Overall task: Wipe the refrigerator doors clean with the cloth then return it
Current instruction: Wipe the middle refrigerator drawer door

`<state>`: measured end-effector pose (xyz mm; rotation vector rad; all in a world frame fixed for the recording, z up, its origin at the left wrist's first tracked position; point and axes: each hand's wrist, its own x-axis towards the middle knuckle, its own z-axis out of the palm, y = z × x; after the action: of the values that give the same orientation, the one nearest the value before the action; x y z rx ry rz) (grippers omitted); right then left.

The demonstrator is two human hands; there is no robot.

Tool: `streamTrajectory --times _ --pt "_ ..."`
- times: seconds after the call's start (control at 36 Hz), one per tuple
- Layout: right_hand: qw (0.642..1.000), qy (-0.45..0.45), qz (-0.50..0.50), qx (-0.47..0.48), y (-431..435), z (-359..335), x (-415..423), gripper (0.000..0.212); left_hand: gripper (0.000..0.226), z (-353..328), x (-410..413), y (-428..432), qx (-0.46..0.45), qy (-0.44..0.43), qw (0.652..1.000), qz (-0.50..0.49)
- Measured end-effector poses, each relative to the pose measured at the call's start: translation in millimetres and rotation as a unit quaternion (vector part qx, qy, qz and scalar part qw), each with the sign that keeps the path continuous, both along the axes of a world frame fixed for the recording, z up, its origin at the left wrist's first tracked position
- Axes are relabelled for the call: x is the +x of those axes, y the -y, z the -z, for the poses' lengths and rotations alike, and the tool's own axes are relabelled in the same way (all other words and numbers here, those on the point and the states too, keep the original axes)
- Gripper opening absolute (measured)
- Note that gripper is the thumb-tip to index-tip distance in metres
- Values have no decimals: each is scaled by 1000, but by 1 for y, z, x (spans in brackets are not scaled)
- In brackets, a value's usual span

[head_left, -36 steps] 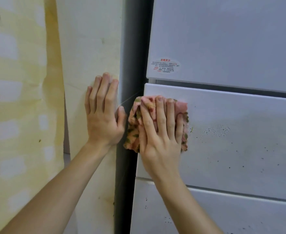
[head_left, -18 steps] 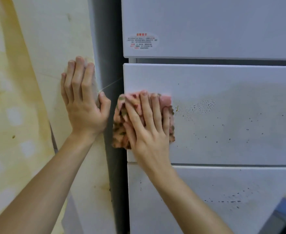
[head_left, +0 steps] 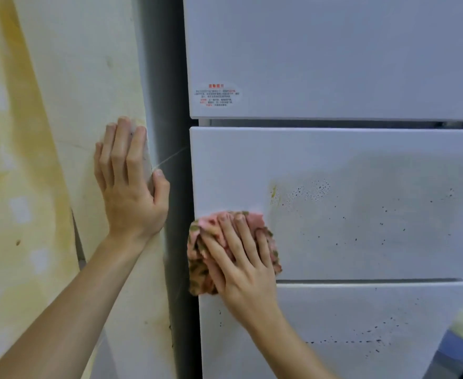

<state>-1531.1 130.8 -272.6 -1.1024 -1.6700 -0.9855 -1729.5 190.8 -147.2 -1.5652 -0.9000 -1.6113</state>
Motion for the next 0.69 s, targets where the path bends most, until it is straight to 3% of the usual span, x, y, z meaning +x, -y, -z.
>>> streamTrajectory --times 0.08,0.33,0.42,0.56,0.69 --pt "1000 -10 7 -1 1 -10 3 53 66 1 -1 2 0 -5 1000 -8" --pt "986 -164 19 29 -3 -103 -12 57 68 1 5 5 -19 0 1000 -5" --pt "989 -143 22 28 -3 -81 -18 58 67 2 7 2 -15 8 1000 -4" --pt "999 -31 21 -7 5 -5 -8 57 68 4 7 3 -10 5 1000 0" --pt "999 31 6 -25 9 -1 17 62 67 5 7 7 -22 -4 1000 0"
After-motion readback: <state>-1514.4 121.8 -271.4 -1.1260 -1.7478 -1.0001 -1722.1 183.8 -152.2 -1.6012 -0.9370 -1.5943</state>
